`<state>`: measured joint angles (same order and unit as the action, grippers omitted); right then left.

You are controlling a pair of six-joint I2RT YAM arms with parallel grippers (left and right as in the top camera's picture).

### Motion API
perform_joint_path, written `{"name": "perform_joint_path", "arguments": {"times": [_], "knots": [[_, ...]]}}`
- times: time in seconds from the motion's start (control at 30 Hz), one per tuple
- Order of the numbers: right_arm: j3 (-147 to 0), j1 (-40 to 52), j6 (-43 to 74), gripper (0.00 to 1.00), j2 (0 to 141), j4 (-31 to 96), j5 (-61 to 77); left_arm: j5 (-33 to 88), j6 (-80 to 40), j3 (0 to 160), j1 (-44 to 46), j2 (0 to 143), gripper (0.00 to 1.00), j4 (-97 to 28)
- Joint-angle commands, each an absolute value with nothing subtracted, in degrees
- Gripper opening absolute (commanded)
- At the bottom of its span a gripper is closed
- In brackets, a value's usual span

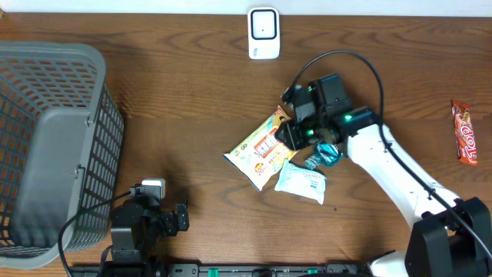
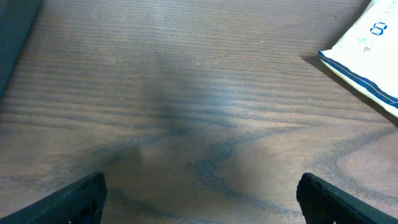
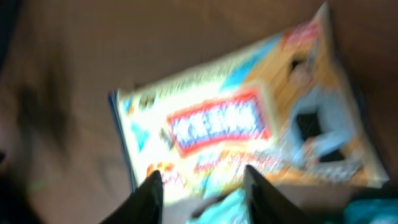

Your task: Scan the item barcode

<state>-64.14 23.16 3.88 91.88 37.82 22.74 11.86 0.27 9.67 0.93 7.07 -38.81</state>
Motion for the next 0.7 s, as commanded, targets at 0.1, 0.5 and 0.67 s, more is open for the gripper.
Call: {"name": "perform_joint_path", "arguments": {"times": [0.1, 0.5, 0.67], "knots": [[-66.87, 24.91, 2.92, 0.43, 85.34, 47.05, 22.11, 11.94, 0.84, 9.37, 0.95, 6.98, 0.98, -39.51], [-62.59, 36.27, 8.23, 0.92, 59.68, 58.61, -3.9, 11.94, 0.84, 9.37, 0.95, 6.98, 0.98, -39.48], [-53.6, 42.92, 15.97, 0.88, 62.13, 53.54, -20.18, 11.94, 0.84, 9.37, 0.95, 6.98, 0.98, -39.51]]}}
